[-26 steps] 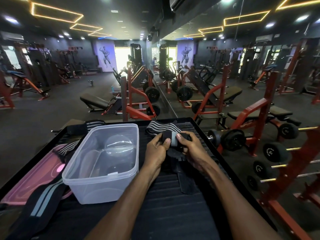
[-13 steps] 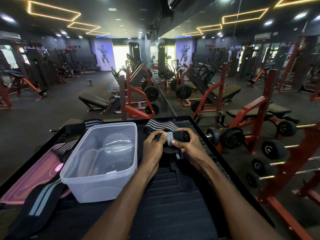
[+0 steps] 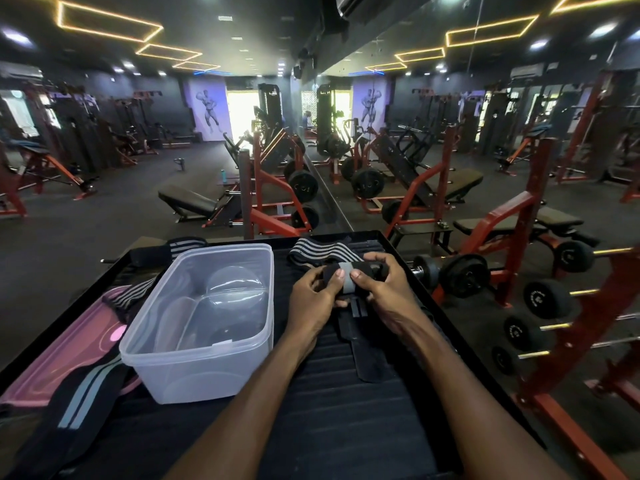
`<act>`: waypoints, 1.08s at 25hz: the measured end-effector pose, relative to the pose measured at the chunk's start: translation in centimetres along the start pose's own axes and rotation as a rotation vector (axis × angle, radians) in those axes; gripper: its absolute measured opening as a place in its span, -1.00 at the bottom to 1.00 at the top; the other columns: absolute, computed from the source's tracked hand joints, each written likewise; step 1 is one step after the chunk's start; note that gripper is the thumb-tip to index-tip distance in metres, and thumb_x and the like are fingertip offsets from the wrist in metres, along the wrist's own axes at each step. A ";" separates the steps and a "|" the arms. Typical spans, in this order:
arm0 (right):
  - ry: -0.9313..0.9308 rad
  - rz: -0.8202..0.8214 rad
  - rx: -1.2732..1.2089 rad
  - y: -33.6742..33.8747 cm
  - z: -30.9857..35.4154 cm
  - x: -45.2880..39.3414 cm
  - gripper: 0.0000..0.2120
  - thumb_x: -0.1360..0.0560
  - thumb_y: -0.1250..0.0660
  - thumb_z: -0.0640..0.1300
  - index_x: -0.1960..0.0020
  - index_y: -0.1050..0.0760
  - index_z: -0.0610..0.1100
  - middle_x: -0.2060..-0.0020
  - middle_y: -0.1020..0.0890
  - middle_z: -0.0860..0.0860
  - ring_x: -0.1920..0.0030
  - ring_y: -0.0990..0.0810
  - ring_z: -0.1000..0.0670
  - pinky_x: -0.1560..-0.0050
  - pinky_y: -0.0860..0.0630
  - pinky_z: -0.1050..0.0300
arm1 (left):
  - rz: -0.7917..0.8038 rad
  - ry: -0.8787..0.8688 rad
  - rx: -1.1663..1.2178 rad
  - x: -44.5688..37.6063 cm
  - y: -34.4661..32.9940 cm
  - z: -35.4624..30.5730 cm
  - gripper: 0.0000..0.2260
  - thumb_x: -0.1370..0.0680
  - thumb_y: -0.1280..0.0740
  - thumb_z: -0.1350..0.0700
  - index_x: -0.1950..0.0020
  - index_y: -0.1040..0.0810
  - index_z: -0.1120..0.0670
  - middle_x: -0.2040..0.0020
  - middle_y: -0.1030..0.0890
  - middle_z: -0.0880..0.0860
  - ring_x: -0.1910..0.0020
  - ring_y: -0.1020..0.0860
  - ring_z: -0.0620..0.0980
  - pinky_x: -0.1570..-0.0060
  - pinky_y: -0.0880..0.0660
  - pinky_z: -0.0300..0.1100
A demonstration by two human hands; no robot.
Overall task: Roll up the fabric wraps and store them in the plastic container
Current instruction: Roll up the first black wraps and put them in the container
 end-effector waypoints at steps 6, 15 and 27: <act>-0.089 0.137 -0.118 -1.3 -0.1 0.4 -0.87 -0.46 -0.45 -0.33 0.02 -0.58 -0.20 0.17 -0.68 -0.14 0.17 -0.65 -0.13 0.10 -0.59 -0.05 | -0.033 -0.080 -0.034 0.3 0.5 -0.7 -0.71 -0.51 -0.39 0.36 -0.20 -0.60 0.13 -0.05 -0.70 0.05 0.00 -0.66 -0.09 0.13 -0.56 -0.33; 0.100 0.122 0.142 -0.7 0.1 0.3 -0.69 -0.37 -0.53 -0.27 -0.08 -0.59 -0.13 0.07 -0.70 -0.08 0.06 -0.67 0.00 0.05 -0.60 0.10 | -0.048 -0.094 -0.030 0.3 0.6 -0.7 -0.74 -0.53 -0.42 0.26 -0.22 -0.59 0.13 -0.08 -0.69 0.08 -0.04 -0.66 -0.02 0.03 -0.62 -0.10; 0.133 0.027 0.203 -0.5 0.3 0.9 -0.75 -0.40 -0.52 -0.30 -0.02 -0.57 -0.13 0.12 -0.70 -0.04 0.14 -0.67 0.12 0.08 -0.58 0.21 | -0.118 0.014 -0.409 1.4 -0.9 -1.1 -0.55 -0.55 -0.33 0.11 -0.45 -0.40 0.03 -0.35 -0.54 0.07 -0.34 -0.49 0.06 -0.38 -0.39 0.01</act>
Point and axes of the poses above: each hand's wrist, its own x-axis away from the middle knuckle, its own y-axis out of the back of the hand, z = x × y, the point moved 5 cm from there along -x, towards the middle knuckle
